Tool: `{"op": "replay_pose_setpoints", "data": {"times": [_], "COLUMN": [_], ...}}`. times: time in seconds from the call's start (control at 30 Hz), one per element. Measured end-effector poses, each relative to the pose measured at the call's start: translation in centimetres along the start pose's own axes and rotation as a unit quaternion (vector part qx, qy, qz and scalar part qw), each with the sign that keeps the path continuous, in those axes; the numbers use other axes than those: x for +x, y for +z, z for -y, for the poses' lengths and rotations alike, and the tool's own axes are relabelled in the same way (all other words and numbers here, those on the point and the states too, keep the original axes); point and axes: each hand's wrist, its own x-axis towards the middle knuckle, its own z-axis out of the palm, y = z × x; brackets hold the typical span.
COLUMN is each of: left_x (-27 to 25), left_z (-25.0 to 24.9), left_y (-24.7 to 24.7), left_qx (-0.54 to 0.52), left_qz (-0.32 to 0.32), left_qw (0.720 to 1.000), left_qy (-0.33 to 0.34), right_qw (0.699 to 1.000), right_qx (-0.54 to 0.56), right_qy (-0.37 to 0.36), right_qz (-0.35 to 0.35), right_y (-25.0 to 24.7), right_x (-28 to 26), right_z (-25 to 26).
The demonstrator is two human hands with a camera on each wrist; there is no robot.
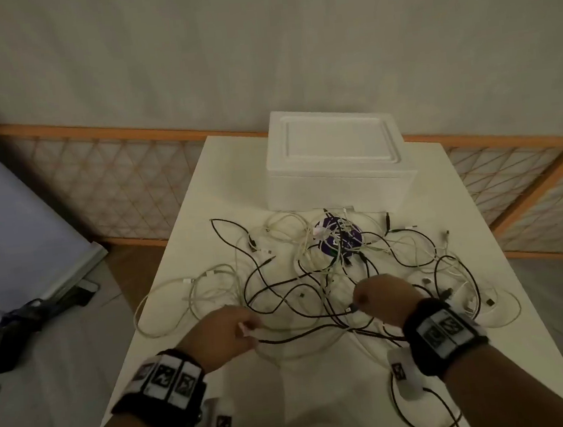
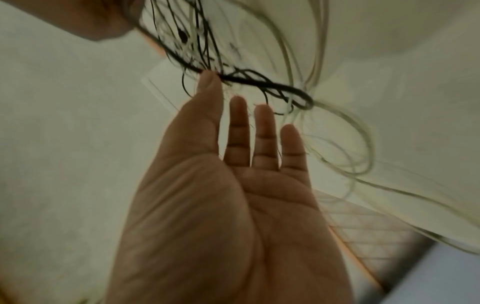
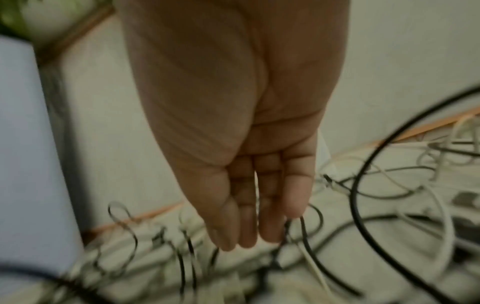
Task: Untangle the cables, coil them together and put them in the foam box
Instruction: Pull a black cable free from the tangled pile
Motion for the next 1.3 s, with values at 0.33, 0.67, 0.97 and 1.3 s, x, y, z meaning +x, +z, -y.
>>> {"op": "replay_pose_setpoints", "data": {"times": [0.33, 0.67, 0.97, 1.3], "left_x": [2.8, 5.6, 7.9, 7.3], "left_z": [-2.3, -6.7, -3.1, -10.7], "left_y": [0.6, -2.4, -3.2, -2.8], "left_qx": [0.181, -0.024, 0.049, 0.138], "left_qz": [0.063, -0.094, -0.108, -0.139], "left_qw": [0.98, 0.978, 0.987, 0.937], "left_qy": [0.06, 0.185, 0.106, 0.288], "right_qw": [0.991, 0.945, 0.853, 0.965], "right_qx": [-0.027, 0.184, 0.287, -0.058], "right_qy": [-0.016, -0.182, -0.101, -0.119], "right_qz": [-0.13, -0.202, -0.424, -0.228], "right_y": [0.5, -9.0, -11.9, -8.2], "right_x": [1.0, -3.1, -6.8, -3.9], "right_z": [2.4, 7.1, 3.5, 9.4]}}
